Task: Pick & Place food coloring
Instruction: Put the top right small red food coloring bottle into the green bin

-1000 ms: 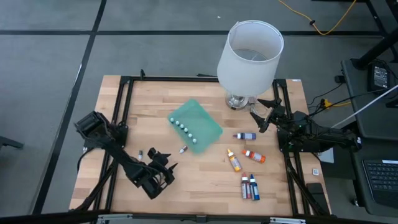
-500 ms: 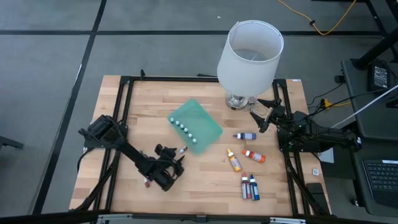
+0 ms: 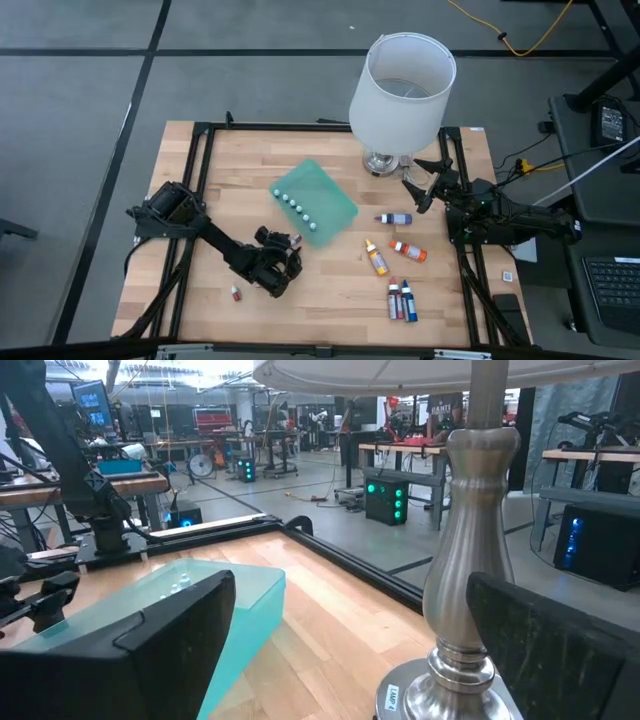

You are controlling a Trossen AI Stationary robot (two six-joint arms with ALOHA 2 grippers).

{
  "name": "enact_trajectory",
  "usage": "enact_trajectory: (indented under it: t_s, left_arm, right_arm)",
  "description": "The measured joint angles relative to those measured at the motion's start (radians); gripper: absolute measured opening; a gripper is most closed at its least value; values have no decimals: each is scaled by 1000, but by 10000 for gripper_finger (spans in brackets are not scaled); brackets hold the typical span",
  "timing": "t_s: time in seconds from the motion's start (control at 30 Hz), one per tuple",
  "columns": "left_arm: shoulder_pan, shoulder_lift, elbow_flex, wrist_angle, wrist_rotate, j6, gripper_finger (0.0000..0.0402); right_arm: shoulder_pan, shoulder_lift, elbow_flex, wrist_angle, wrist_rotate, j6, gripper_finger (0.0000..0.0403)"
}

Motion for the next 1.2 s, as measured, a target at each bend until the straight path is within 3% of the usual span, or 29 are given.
enact_trajectory:
  t_s: [0.43, 0.87, 1.07, 1.2]
  left_arm:
    - [-7, 0, 0, -7, 11, -29, 220]
    - [-20, 3, 7, -6, 18, -32, 118]
    - [-34, -11, 50, -10, 85, 24, 55]
    - [-46, -35, 81, -11, 121, 80, 48]
  right_arm:
    - [0, 0, 0, 0, 0, 0, 397]
    - [0, 0, 0, 0, 0, 0, 397]
    - [0, 0, 0, 0, 0, 0, 397]
    - [0, 0, 0, 0, 0, 0, 397]
